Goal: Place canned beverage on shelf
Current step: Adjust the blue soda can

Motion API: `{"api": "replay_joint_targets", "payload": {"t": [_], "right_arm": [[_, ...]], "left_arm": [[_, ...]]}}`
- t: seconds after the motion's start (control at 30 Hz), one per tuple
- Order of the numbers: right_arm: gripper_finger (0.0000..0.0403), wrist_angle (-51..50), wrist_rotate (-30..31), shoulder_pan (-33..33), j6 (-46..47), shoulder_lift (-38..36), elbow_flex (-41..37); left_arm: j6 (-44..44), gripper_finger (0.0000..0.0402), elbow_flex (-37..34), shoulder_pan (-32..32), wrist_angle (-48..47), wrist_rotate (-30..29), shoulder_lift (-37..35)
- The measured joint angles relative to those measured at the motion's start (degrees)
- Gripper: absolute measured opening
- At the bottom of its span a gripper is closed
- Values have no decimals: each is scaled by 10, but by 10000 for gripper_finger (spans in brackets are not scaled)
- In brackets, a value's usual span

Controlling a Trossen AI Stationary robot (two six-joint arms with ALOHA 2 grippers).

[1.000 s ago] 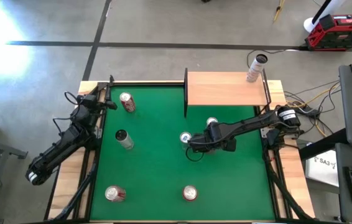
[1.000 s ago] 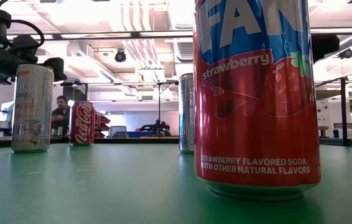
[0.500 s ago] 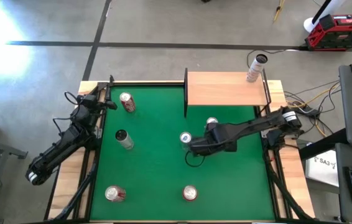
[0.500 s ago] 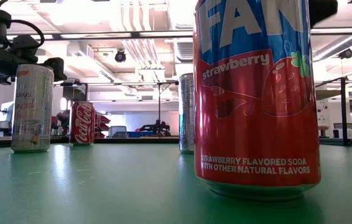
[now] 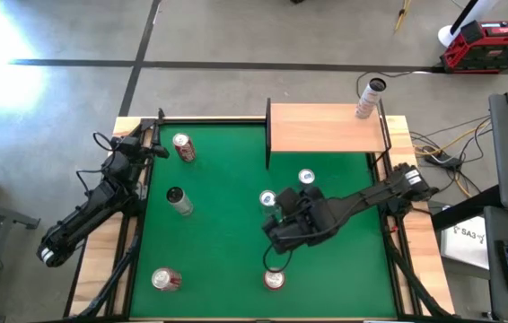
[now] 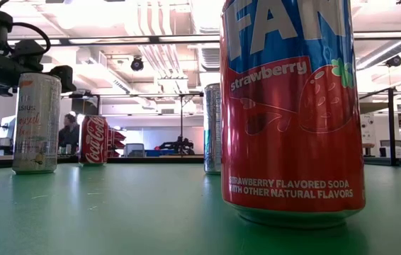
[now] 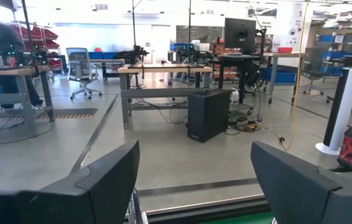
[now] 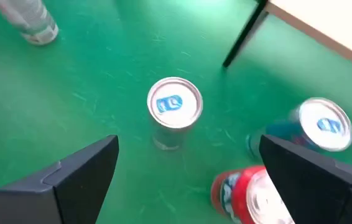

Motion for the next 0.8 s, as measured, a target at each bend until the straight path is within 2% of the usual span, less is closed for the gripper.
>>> {"api": "replay_joint_targets", "payload": {"t": [0.3,0.47,0.8], "right_arm": [[382,92,-13,-18,-64,42,-10],[382,100,-22,-36,-76,65,-10],[382,93,-86,-98,-80,82,-10]], "left_arm": [[0,293,0,0,0,0,0],[0,293,0,0,0,0,0],[0,293,0,0,-1,0,0]]}}
